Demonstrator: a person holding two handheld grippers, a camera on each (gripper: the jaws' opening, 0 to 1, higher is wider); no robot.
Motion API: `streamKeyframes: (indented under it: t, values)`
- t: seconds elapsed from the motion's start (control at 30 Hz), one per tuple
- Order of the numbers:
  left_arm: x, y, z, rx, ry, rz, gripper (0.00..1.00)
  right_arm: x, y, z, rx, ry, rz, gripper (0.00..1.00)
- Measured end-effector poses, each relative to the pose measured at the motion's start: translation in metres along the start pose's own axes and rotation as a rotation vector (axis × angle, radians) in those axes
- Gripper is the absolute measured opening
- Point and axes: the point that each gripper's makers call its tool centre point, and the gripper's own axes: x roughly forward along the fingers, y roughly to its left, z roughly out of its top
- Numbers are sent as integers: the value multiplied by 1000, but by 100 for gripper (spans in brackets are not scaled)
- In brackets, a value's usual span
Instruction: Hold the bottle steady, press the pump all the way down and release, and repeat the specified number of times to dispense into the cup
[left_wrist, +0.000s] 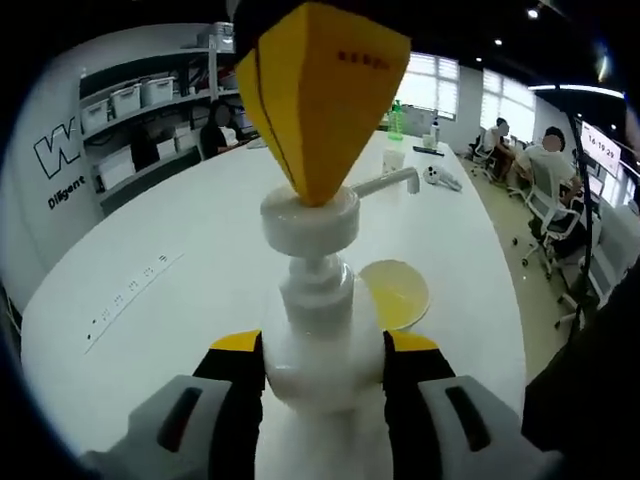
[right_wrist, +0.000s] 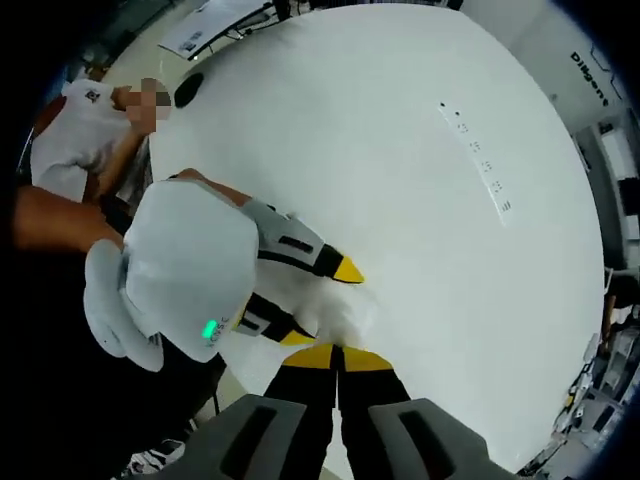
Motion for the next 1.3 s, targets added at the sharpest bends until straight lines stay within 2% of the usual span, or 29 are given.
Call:
streamKeyframes:
  t: [0.23, 0.4, 0.47, 0.53, 0.57, 0.63, 0.67, 0.83, 1.1, 1.23, 1.3]
  values:
    - [0, 1, 1, -22, -1, 23, 44, 1, -2, 1, -30, -20, -14, 0]
    - [0, 1, 1, -29, -2, 24, 44, 2, -5, 2, 33, -47, 43, 0]
    - [1, 2, 1, -32, -3, 22, 44, 2, -6, 2, 32, -48, 48, 0]
    - [2, 2, 2, -33, -3, 22, 44, 3, -5, 3, 17, -41, 43, 0]
    - [2, 2, 2, -32, -2, 22, 44, 3, -6, 3, -24, -32, 30, 0]
    - [2, 2, 2, -31, -2, 27, 44, 12, -5, 2, -4, -13, 47, 0]
    - [2, 3, 2, -32, 1, 28, 44, 17, -6, 4, 2, -25, 43, 0]
    - [4, 4, 3, -26, -4, 21, 44, 13, -6, 2, -7, 18, 22, 0]
    - [4, 4, 3, -23, -7, 8, 45, 10, -5, 2, -14, 45, -6, 0]
    - [4, 4, 3, -23, -6, 9, 44, 7, -6, -1, 11, 37, 0, 0]
    - [3, 5, 3, -26, -6, 14, 44, 2, -6, 1, 27, 8, 3, 0]
